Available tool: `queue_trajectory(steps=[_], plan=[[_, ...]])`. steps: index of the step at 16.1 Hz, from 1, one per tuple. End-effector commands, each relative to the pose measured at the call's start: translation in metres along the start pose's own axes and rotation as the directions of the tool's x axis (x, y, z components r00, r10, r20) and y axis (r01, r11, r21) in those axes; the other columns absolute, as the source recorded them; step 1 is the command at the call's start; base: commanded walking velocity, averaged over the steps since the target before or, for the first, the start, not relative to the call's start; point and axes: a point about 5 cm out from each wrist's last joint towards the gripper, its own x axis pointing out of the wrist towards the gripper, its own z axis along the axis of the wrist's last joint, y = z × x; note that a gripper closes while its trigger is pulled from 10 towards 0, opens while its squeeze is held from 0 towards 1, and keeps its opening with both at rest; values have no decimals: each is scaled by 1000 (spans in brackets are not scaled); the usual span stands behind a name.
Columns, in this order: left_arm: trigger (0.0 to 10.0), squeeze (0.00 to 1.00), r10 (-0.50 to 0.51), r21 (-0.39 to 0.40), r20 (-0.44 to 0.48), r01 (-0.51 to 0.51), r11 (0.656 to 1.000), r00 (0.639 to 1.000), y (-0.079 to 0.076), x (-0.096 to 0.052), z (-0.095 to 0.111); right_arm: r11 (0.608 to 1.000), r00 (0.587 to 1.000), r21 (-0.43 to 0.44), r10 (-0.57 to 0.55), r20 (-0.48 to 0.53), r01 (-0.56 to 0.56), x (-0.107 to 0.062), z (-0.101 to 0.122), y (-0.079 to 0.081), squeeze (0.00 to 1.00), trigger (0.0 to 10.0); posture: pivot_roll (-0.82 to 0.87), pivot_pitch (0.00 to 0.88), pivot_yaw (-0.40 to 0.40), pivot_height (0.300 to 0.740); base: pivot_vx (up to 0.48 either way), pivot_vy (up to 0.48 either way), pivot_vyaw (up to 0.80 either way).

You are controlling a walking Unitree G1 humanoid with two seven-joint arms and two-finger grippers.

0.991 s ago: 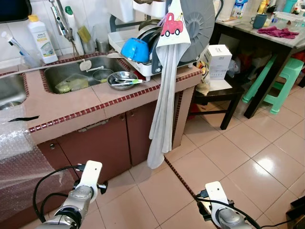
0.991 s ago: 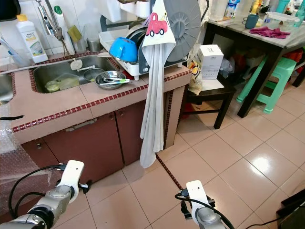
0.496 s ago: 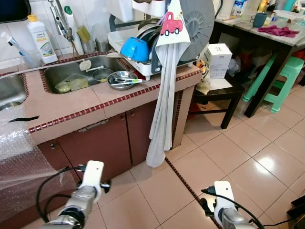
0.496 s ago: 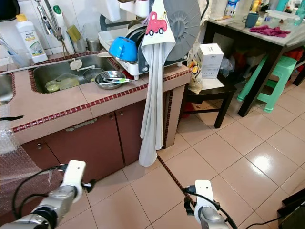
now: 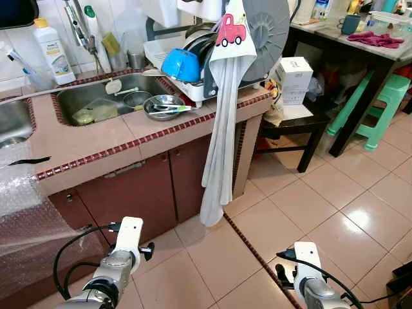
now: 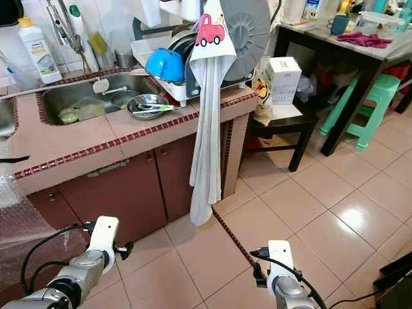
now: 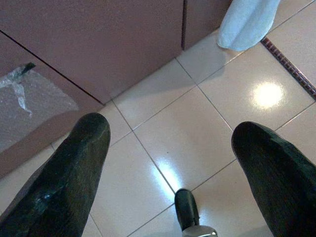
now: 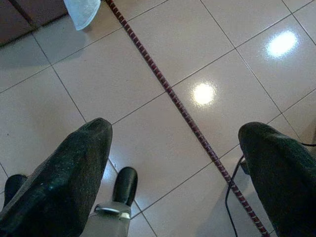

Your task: Kitchen organization

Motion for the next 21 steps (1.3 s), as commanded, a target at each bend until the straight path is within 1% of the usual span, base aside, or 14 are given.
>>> queue_trajectory(steps=[1,2,4,5,6,7,8,10,14,21], plan=[[10000,0,-4,-15,-5,4,1000,1000,0,0,1,1000,1000,25,-14,1,14,0,1,-3,0,10000,5,0,10,740,0,0,0],[10000,1000,-12,-40,-1,12,999,1000,-1,0,0,999,1000,32,-6,5,6,0,2,0,0,10000,4,0,6,740,0,0,0],[10000,1000,-15,-68,5,16,998,1000,-1,0,-1,1000,1000,20,7,-2,-6,0,-2,2,0,10000,9,0,4,740,0,0,0],[10000,1000,-13,-69,8,14,998,1000,0,0,-1,1000,1000,22,4,-3,-4,-1,-3,2,0,10000,11,0,4,740,0,0,0],[9843,278,-13,-72,14,14,997,1000,1,0,-1,999,1000,44,3,9,-3,-1,-2,1,0,10000,9,0,7,740,0,0,0],[9843,278,-13,-74,15,14,997,1000,1,0,-1,999,1000,52,3,14,-3,-1,-1,1,0,10000,8,0,10,740,0,0,0],[10000,0,-11,-74,22,13,997,1000,2,0,0,997,999,75,4,36,-6,0,3,2,0,10000,6,0,13,740,0,0,0],[10000,0,-9,-76,17,10,997,1000,3,-1,-1,997,999,79,7,40,-10,0,4,3,0,10000,6,0,19,740,0,0,0],[10000,0,-8,-64,15,9,998,1000,5,-1,0,998,999,56,23,37,-25,0,3,9,0,10000,6,0,27,740,0,0,0],[10000,0,-8,-61,15,9,998,1000,7,-1,1,999,999,20,30,24,-31,-1,-2,9,0,10000,2,0,32,740,0,-378,0]])
